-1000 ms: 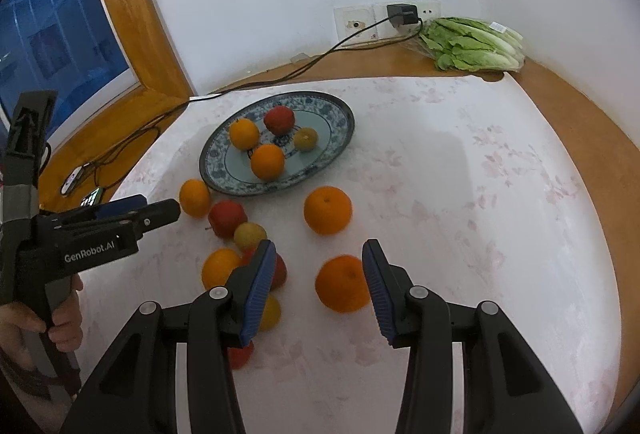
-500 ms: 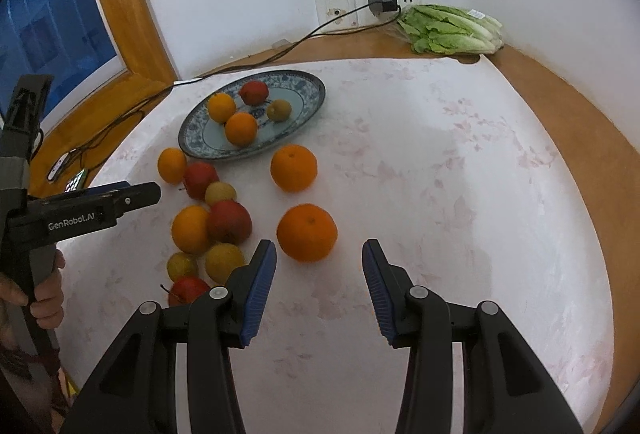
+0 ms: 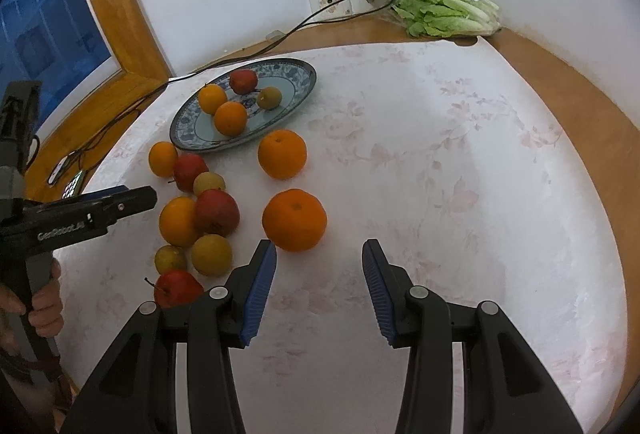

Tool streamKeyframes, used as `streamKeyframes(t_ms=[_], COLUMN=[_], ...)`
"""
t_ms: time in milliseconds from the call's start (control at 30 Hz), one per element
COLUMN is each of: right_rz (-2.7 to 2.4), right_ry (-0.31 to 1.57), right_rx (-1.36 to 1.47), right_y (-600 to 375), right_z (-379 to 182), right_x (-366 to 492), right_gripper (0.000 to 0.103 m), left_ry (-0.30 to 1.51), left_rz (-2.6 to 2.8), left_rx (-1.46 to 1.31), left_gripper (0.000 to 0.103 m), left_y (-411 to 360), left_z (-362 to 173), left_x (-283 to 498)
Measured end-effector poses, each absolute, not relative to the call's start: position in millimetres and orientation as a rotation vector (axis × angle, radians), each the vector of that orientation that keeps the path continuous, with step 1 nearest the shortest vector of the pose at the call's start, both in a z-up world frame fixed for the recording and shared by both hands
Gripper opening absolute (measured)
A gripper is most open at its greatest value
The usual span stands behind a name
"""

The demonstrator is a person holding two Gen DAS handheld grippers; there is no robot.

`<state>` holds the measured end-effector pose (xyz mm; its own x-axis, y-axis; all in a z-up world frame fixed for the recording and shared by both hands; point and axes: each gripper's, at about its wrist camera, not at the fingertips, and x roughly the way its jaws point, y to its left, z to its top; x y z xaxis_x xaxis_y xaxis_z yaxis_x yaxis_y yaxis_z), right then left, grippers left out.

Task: Organize fruits
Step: 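Move both open tools back toward the remaining fruit, then grasp an orange with the right tool while the left tool grasps another orange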

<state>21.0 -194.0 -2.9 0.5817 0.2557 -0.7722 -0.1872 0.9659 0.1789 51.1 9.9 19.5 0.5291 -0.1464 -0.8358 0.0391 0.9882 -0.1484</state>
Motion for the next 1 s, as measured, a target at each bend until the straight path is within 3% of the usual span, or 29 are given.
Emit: streamKeyframes(t_ms=[467, 600, 1000], right_rz=[0.322, 0.359, 0.343], right_ry=[0.879, 0.877, 0.868], right_rx=[0.041, 0.049, 0.077], right_y=[-177.5, -175.0, -182.8], right_z=[-4.0, -4.8, -3.7], right_x=[34.5, 33.6, 30.5], right_gripper=[0.046, 0.034, 0.033], left_ry=[1.016, 1.014, 1.028], left_rz=[-0.188, -0.217, -0.248], left_rx=[-0.115, -0.104, -0.086], left_gripper=[0.064, 0.064, 0.063], left_y=[-12.9, -21.7, -36.5], left_z=[27.7, 29.9, 25.3], left_x=[41.6, 38.7, 37.3])
